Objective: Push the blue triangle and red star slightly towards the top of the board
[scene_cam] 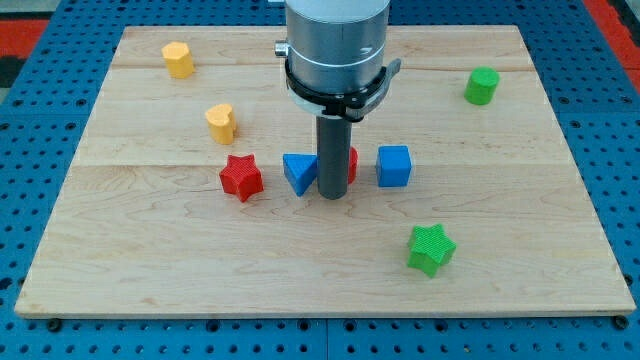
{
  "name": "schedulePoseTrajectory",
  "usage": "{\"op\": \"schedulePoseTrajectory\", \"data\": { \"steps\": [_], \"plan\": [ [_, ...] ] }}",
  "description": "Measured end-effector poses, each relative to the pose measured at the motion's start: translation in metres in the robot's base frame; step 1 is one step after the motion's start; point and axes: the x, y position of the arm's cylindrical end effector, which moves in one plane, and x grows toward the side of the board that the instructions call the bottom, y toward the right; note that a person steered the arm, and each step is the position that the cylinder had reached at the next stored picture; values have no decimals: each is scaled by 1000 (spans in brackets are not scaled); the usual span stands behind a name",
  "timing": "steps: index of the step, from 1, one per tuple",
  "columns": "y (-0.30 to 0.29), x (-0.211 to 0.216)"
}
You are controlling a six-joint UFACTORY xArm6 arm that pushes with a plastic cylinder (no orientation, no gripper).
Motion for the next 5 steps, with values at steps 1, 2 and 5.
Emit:
{"op": "schedulePoseTrajectory", "data": {
  "steps": [1, 2, 5],
  "plan": [
    [-4, 25],
    [-18, 38],
    [-38, 14]
  ]
}}
